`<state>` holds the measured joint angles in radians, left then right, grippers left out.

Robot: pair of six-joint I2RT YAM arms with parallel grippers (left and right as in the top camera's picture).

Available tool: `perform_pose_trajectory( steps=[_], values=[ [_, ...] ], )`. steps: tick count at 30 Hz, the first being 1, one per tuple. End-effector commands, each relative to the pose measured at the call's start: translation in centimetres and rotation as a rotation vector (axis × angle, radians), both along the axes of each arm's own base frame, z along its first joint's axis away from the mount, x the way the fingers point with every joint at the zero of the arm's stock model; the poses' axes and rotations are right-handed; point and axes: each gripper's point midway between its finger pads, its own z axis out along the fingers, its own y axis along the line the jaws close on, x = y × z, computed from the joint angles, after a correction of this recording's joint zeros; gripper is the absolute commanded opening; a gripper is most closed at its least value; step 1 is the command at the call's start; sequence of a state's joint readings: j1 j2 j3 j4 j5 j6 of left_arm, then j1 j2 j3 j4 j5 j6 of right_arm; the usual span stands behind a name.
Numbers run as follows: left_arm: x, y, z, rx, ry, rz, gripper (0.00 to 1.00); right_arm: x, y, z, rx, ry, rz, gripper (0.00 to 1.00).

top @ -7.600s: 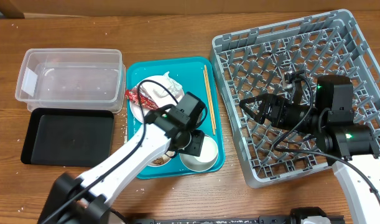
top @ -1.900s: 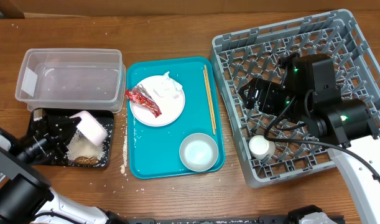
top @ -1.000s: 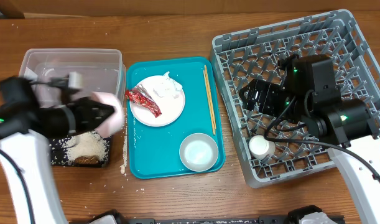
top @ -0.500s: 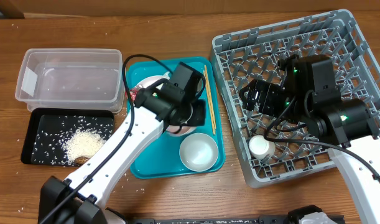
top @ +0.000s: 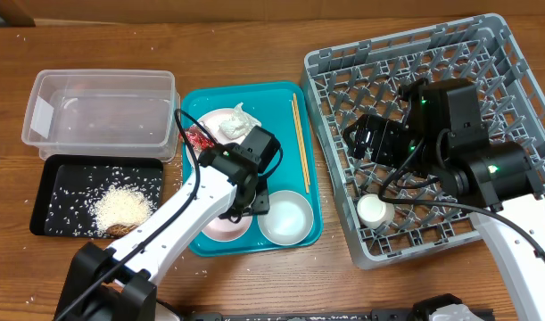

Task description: Sort waste into correct bins and load items into the dishwasher

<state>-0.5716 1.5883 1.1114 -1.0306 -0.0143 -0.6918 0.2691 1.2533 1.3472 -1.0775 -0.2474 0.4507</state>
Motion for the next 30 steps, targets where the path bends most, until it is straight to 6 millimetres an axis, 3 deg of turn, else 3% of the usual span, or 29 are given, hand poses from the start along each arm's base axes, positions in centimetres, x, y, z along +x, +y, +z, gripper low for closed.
perform_pose_trajectory(
  steps=[1,3,6,10,12,14,18,19,23,27,30],
  values=[
    [4.3,-1.6,4.5,-0.043,-0.17,-0.027,0.89,0.2,0.0,0.6,-0.001,-0.021,0.005,1.0],
    [7.2,-0.7,5.9,0.029,-0.31,-0.028,0.95,0.2,0.0,0.6,-0.002,-0.02,0.005,1.0],
    [9.9,2.1,5.7,0.188,-0.407,0.03,0.96,0.2,0.0,0.6,-0.002,-0.02,0.005,1.0],
    [11.6,4.8,0.9,0.264,-0.305,0.093,0.92,0.2,0.0,0.6,-0.002,-0.02,0.005,1.0],
    [12.3,5.6,-1.6,0.256,-0.255,0.124,0.85,0.2,0.0,0.5,-0.002,-0.019,0.005,1.0],
    [12.9,6.0,-3.5,0.23,-0.224,0.151,0.72,0.3,0.0,0.3,-0.003,-0.012,0.006,1.0],
    [13.6,5.5,-3.8,0.132,-0.204,0.169,0.21,0.4,0.1,-0.1,-0.007,0.002,0.006,1.0],
    [13.7,4.9,-3.6,0.093,-0.19,0.145,0.04,0.4,0.1,-0.1,-0.008,0.004,0.006,1.0],
    [13.6,4.1,-0.7,0.06,-0.143,0.133,0.04,0.4,0.1,-0.2,-0.008,0.005,0.006,1.0],
    [14.7,4.3,5.7,0.077,-0.184,0.141,0.04,0.4,0.1,-0.1,-0.008,0.005,0.006,1.0],
    [15.3,7.4,9.6,0.17,-0.247,0.251,0.04,0.4,0.1,-0.2,-0.008,0.005,0.005,1.0]
  ],
)
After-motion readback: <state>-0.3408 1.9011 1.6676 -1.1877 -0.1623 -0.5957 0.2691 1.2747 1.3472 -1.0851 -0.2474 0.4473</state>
